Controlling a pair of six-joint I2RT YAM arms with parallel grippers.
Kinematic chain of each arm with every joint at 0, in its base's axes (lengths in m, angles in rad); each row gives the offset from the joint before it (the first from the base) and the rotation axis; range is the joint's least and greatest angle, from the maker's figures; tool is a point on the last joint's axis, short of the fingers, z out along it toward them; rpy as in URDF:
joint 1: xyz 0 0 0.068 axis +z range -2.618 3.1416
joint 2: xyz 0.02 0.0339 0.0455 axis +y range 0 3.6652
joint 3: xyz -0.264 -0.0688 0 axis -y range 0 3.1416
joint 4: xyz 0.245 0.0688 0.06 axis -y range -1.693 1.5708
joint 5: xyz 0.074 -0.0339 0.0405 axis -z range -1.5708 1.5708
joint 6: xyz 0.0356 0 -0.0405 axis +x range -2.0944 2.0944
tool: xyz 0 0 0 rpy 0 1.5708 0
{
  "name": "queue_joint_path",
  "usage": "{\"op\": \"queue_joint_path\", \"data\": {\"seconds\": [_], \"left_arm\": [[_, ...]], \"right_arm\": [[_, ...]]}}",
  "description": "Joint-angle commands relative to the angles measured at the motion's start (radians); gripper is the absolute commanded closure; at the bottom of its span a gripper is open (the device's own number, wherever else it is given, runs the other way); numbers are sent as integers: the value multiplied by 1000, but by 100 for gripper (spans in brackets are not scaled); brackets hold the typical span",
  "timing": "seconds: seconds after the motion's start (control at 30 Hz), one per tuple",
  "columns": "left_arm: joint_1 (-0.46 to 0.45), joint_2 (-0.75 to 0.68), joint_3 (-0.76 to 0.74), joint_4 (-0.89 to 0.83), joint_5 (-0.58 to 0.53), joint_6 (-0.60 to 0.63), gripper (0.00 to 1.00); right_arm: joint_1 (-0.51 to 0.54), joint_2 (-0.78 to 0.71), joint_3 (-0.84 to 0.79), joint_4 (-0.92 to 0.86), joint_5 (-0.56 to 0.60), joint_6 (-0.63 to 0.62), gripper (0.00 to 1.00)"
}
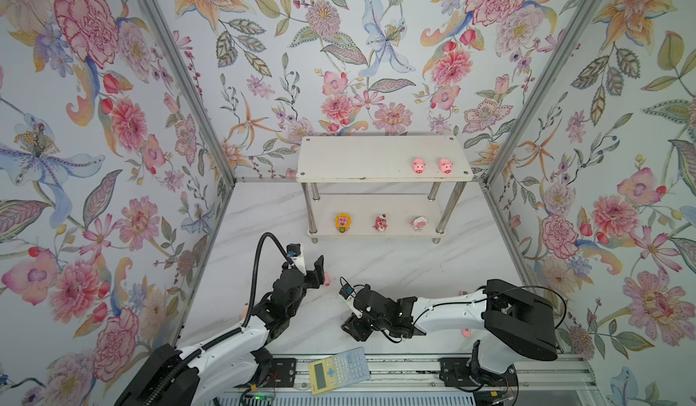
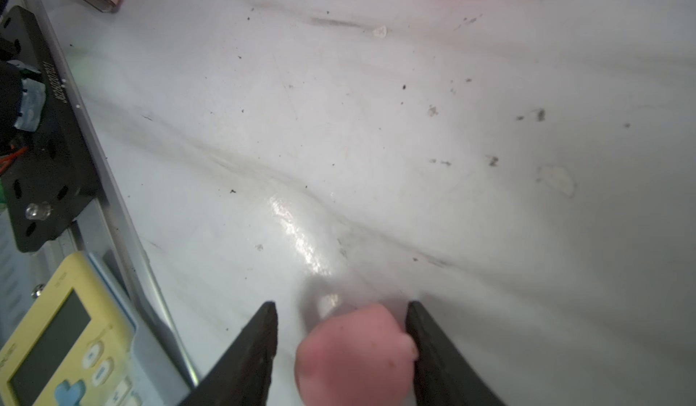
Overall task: Place and organize the plastic toys onto the shelf
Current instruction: 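Close the right gripper on the pig and lift it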
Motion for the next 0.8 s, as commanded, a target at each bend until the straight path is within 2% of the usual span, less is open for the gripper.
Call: {"op": "queue_joint_path", "data": {"seconds": [0.0, 0.17, 0.4, 0.5, 0.67, 0.77], "left_arm": [[15, 17, -16, 5, -10, 9, 24], [18, 38, -22, 27, -2, 11, 24], [27, 40, -33, 46, 4, 16, 24], [33, 33, -35, 45, 4, 19, 24], [44, 10, -70, 41, 2, 23, 24], [54, 5, -77, 41, 3, 24, 24]], "right_arm": [[12, 14, 4, -62, 46, 30, 41], [25, -5, 6, -100, 90, 28, 42], [-2, -25, 11, -127, 98, -43, 58], [-43, -43, 31, -148, 55, -98, 65], [-134, -117, 112, -236, 5, -209, 67], [-198, -163, 230, -347, 13, -290, 67]]}}
